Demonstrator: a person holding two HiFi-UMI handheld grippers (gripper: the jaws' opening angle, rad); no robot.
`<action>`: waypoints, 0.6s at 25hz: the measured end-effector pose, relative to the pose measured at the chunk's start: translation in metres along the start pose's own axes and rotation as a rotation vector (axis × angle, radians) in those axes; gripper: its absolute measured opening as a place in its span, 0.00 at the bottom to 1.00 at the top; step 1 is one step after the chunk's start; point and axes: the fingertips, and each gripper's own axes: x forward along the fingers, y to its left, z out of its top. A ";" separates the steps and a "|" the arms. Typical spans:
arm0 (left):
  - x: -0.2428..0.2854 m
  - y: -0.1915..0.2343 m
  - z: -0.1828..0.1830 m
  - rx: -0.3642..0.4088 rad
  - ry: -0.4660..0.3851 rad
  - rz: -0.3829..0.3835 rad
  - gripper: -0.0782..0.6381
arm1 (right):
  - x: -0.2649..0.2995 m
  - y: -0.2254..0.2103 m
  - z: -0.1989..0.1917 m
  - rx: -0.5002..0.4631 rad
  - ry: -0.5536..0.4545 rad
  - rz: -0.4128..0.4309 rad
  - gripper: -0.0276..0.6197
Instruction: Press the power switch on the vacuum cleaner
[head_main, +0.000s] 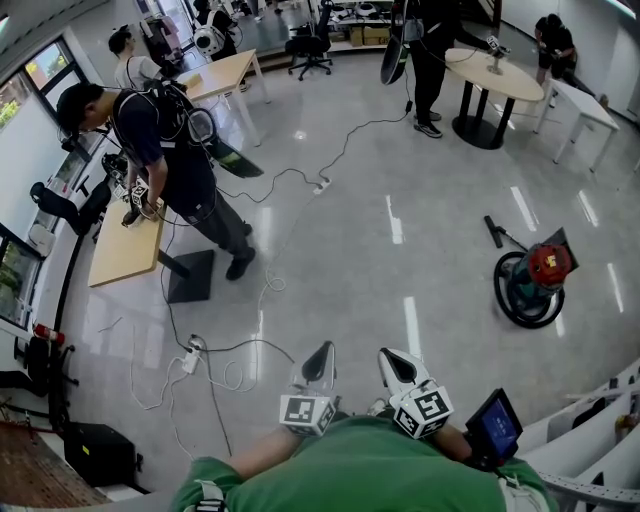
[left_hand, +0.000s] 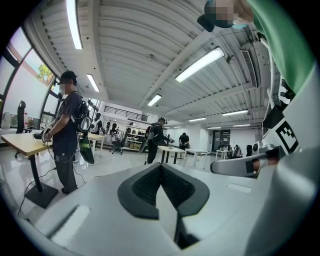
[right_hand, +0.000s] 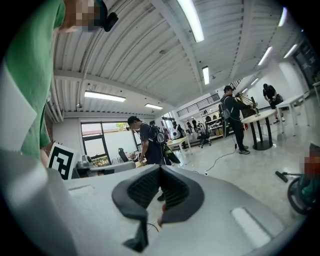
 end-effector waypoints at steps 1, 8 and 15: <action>0.003 -0.003 0.000 0.002 -0.002 0.001 0.12 | -0.001 -0.004 0.000 0.002 -0.002 0.001 0.05; 0.026 -0.021 0.001 0.011 -0.007 -0.008 0.12 | -0.002 -0.032 0.008 0.013 -0.016 -0.004 0.05; 0.054 -0.018 0.002 0.005 0.001 -0.037 0.12 | 0.009 -0.052 0.014 0.037 -0.029 -0.042 0.04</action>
